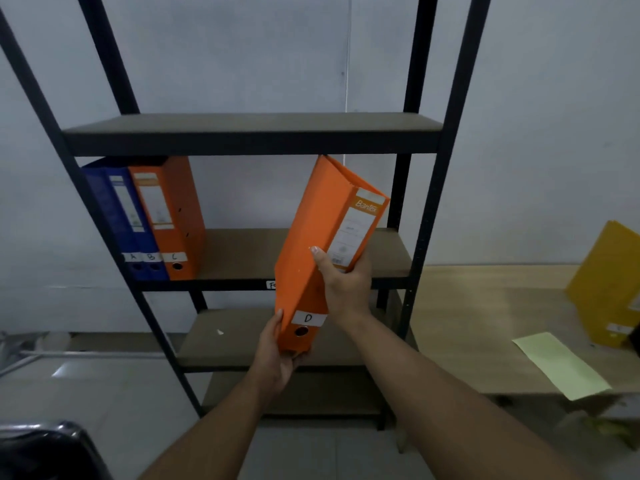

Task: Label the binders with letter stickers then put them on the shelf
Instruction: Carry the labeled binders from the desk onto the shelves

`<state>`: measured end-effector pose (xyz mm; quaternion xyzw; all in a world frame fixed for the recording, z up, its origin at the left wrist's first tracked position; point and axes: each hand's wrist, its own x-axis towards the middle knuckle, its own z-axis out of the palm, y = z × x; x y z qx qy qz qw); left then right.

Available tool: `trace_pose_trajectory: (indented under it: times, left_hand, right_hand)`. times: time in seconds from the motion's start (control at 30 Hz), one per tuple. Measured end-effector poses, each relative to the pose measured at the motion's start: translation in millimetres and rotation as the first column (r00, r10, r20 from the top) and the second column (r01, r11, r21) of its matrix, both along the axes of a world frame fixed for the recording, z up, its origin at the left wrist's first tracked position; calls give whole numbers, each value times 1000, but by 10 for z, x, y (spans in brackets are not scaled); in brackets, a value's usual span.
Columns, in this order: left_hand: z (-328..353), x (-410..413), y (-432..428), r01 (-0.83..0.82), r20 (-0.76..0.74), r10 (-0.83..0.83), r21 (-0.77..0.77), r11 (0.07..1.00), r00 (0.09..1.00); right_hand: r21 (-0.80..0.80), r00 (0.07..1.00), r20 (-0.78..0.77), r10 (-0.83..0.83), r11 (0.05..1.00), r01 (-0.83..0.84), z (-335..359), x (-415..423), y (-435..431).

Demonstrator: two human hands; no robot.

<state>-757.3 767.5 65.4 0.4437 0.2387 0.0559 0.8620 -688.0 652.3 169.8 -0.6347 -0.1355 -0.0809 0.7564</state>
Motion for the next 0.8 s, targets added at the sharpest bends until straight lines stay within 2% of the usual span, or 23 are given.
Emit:
trace_pose_trajectory:
  times: [0.2,0.47,0.67,0.8]
  left_hand:
    - [-61,145,477,-57,50,56,12,998,997]
    - [-83,747,1002,-110,32,109,35,993,993]
    - [19,1168,1493,-117,24,114,192,974,993]
    - [41,1424,1679,-129,-38,148,313,941,988]
  right_hand:
    - [5,997,-78,11,1000,-10,-81,221,424]
    - [23,994,-106,19,1000,-17,-108,828,1040]
    - [71,989,-134,66,996,-57,-6,1309,1548]
    - [6,979,-148,138,990,-139,-8,1660,1813]
